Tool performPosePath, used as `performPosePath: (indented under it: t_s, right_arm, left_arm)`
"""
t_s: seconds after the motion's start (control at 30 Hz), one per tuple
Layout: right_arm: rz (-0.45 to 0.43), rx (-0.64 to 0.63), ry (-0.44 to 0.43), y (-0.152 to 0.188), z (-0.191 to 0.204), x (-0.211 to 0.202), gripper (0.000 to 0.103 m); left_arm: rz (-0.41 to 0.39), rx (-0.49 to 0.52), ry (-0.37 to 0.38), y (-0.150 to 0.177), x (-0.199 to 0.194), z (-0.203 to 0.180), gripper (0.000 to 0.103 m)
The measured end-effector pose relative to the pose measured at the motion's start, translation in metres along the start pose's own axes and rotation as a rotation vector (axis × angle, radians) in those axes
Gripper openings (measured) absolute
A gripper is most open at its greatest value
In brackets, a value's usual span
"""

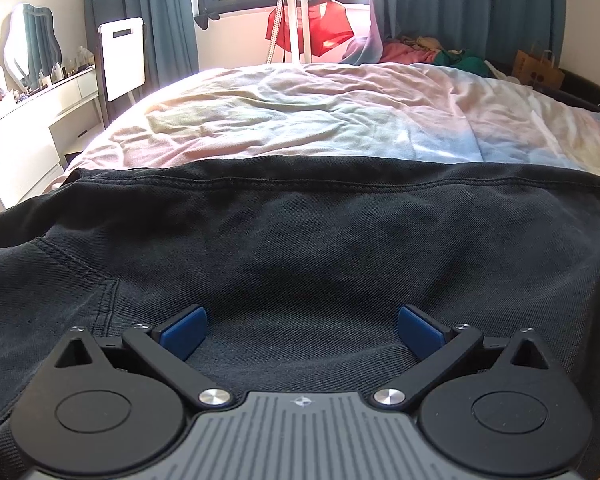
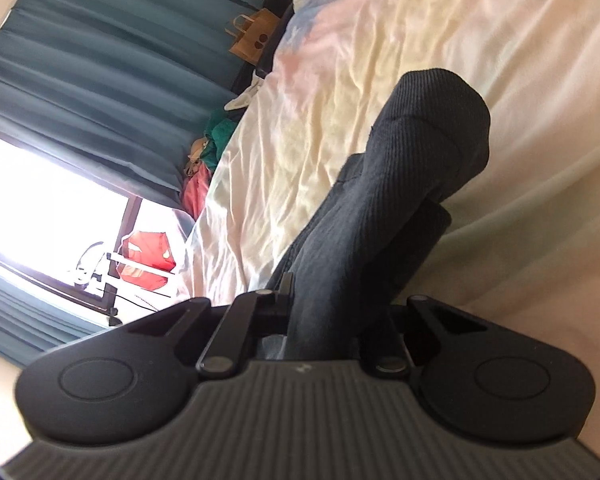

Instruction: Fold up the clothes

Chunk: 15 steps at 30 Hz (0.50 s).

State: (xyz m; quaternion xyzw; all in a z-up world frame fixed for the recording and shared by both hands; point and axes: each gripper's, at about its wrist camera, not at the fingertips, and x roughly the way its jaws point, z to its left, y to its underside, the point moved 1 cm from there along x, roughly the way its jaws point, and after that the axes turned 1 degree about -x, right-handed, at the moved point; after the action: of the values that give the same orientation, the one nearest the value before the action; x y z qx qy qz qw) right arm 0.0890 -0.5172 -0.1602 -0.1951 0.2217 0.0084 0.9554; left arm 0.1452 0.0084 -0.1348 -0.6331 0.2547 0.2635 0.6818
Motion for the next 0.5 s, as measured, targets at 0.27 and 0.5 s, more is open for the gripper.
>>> performPosePath:
  t_s: [0.27, 0.5]
  right_arm:
    - [-0.041, -0.089, -0.002, 0.001, 0.017, -0.014, 0.016]
    - [-0.09, -0.178, -0.008, 0.0, 0.04, -0.02, 0.015]
  left_arm:
    - [-0.003, 0.009, 0.0, 0.0, -0.001, 0.0, 0.103]
    - [-0.018, 0.022, 0.015, -0.002, -0.005, 0.003, 0.103]
